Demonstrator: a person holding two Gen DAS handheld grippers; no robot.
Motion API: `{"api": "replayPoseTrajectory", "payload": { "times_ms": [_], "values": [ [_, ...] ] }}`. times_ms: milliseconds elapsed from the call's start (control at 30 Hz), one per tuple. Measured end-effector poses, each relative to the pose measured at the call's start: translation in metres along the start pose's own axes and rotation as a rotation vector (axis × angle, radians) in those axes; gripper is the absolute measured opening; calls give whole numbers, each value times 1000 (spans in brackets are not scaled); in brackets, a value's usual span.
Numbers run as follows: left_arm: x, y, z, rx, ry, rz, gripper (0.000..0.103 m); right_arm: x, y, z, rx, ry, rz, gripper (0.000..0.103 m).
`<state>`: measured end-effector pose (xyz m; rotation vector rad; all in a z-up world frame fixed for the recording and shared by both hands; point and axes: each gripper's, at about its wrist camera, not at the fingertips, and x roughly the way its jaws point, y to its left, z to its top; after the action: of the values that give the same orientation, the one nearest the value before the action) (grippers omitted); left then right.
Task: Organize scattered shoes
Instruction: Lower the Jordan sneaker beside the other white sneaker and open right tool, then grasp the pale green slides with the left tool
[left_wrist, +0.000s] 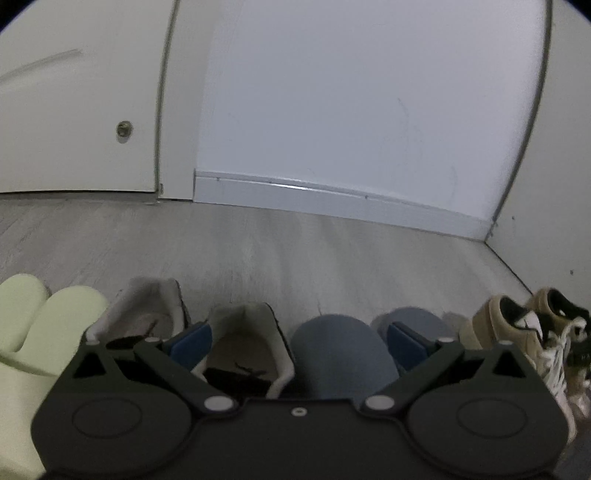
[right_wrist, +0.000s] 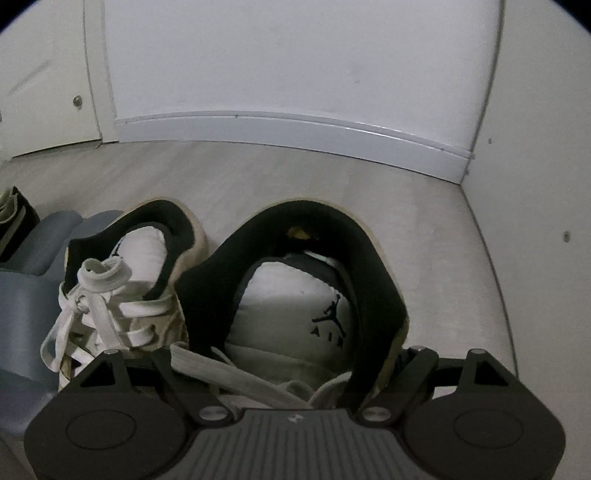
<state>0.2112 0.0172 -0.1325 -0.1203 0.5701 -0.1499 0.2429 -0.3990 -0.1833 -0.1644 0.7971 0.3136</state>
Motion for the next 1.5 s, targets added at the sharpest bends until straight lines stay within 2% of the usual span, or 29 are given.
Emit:
{"api": "replayPoseTrajectory", "payload": {
  "times_ms": [200,333,467,633,867,967,1067,1167,1200,1300,1367,1433,1500],
  "values": [
    [1,0,-4,4,11,-9,103,-13,-18,0,38,61,12,85],
    [0,3,-7,-28,17,-9,103,-7,-33,4,104,155,51,88],
    [-4,9,-8,-66,-5,-3,103,-1,-35,17,73,250,70,89],
    [-6,13,-8,-92,-18,-2,103,-3,-29,33,48,326,37,90],
    [-21,13,-6,-89,-85,3,103,-6,-21,57,15,427,-13,91],
    [-33,20,-2,-106,-139,-3,103,-21,-17,60,20,406,-56,91],
    [-55,27,11,-103,-230,8,103,-37,-10,66,21,371,-87,91],
    [-85,39,23,-112,-315,13,103,-62,-2,75,36,295,-108,91],
    [-94,43,25,-113,-336,18,103,-77,3,81,59,240,-116,91],
    [-129,65,31,-73,-421,96,103,-115,15,87,119,51,-87,93],
    [-150,85,34,-21,-460,177,103,-134,27,87,160,-66,-85,99],
    [-160,98,34,5,-470,213,103,-163,52,79,265,-299,-102,102],
    [-171,123,28,36,-476,265,103,-172,69,70,331,-409,-113,103]
  ]
}}
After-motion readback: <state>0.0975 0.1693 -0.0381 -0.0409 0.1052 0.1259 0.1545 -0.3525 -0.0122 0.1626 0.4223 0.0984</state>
